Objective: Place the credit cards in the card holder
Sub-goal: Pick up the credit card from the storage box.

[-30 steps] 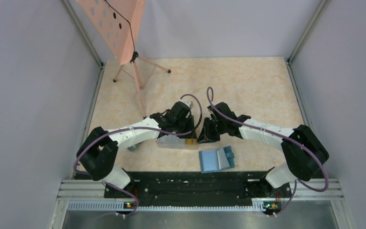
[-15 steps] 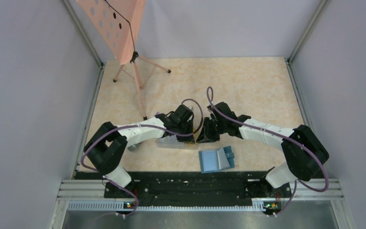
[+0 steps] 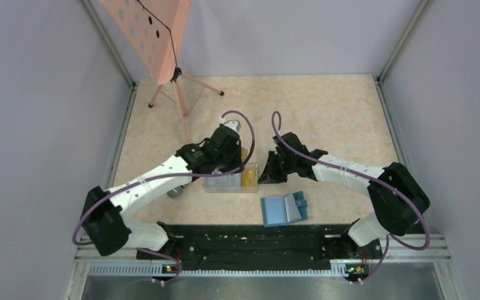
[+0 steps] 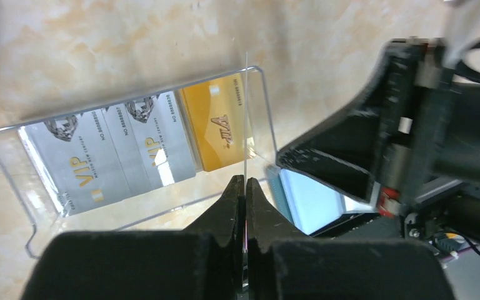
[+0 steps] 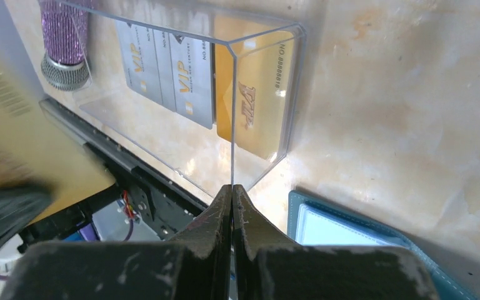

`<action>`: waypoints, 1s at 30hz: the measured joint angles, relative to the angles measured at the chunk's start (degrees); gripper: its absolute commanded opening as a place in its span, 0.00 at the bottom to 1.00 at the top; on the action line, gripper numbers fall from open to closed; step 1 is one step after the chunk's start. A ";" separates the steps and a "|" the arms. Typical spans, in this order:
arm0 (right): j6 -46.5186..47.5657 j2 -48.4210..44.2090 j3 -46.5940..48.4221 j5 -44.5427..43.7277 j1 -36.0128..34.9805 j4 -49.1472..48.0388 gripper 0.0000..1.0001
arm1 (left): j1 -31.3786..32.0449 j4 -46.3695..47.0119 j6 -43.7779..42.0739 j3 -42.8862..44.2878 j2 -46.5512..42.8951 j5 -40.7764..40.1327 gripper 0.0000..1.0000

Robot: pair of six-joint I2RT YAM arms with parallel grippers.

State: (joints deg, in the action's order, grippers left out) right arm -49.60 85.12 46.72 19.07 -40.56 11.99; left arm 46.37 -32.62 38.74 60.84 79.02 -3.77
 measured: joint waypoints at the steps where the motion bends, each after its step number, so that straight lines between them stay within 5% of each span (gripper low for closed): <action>1: -0.07 0.28 0.46 -0.44 -0.09 0.15 0.00 | -0.02 -0.07 -0.31 0.11 -1.73 -0.52 0.00; 7: -0.85 2.99 3.78 -3.74 -0.13 0.04 0.01 | -0.07 -0.70 -0.83 -1.01 -10.69 -1.20 0.00; 12: -0.42 1.97 3.52 -5.07 -0.17 -1.22 0.50 | -0.07 2.08 1.73 -10.01 -18.34 1.70 0.00; 16: 0.39 -6.47 -0.46 -5.16 -0.20 -2.54 0.67 | -0.07 6.32 5.09 -18.93 -25.62 6.62 0.00; 20: 0.22 -19.43 -6.34 -2.71 -0.20 -5.66 0.68 | -0.07 13.42 9.92 -26.03 -32.70 11.96 0.00; 24: -3.67 -29.31 -14.23 2.12 -0.20 -14.10 0.53 | -0.07 28.06 17.27 -34.69 -37.73 18.45 0.00; 30: -12.28 -31.95 -22.49 9.94 -0.24 -27.52 0.43 | 0.83 42.05 24.41 -40.74 -37.73 24.79 0.00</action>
State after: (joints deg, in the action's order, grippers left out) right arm -61.89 53.17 24.23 29.02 -40.80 -15.53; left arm 47.20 9.43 63.16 20.10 41.30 21.02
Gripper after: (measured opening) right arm 0.476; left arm 0.013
